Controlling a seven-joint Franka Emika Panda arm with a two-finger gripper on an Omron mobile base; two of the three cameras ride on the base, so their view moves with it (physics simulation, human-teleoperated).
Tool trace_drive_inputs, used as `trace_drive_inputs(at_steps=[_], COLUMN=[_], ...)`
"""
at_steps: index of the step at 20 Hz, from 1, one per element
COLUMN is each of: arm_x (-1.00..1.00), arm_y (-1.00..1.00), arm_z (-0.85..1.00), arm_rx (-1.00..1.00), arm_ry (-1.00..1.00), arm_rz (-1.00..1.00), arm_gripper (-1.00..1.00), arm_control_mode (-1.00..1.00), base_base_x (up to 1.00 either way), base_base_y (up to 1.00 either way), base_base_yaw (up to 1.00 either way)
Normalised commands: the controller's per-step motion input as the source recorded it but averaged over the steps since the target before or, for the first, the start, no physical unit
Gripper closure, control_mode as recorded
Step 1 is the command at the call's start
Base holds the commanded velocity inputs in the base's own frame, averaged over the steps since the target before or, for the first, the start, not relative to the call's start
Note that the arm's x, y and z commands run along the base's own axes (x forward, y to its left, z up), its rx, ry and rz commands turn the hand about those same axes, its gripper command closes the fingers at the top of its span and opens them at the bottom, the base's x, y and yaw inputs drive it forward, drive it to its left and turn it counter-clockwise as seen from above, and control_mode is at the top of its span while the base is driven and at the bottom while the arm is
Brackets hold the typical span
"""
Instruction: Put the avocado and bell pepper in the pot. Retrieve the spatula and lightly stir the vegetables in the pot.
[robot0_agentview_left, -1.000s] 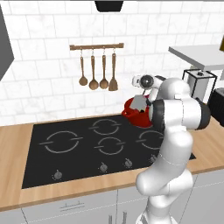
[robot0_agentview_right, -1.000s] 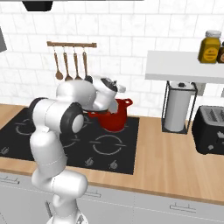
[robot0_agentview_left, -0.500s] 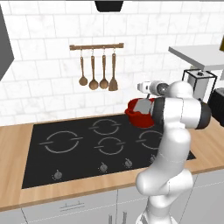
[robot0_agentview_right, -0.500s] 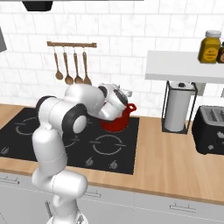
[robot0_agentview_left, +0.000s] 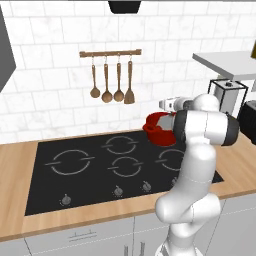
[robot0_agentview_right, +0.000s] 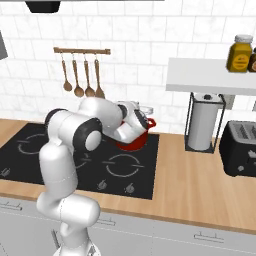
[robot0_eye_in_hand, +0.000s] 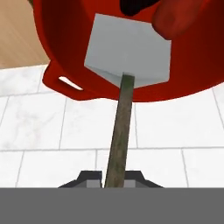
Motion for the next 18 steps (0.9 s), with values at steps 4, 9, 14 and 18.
trace_drive_inputs(at_steps=[4, 9, 14, 18], arm_x=[-0.02, 0.0, 0.13, 0.26], arm_y=[0.0, 0.0, -0.16, -0.38], arm_z=[0.61, 0.77, 0.77, 0.9], arm_rx=[-0.14, -0.14, -0.02, 0.0], arm_ry=[0.39, 0.31, 0.08, 0.01], arm_rz=[0.08, 0.12, 0.07, 0.0], arm_gripper=[1.0, 1.0, 1.0, 1.0], arm_control_mode=[-1.0, -1.0, -1.0, -1.0], base_base_x=[0.0, 0.0, 0.0, 0.0], base_base_y=[0.0, 0.0, 0.0, 0.0], base_base_yaw=[0.0, 0.0, 0.0, 0.0])
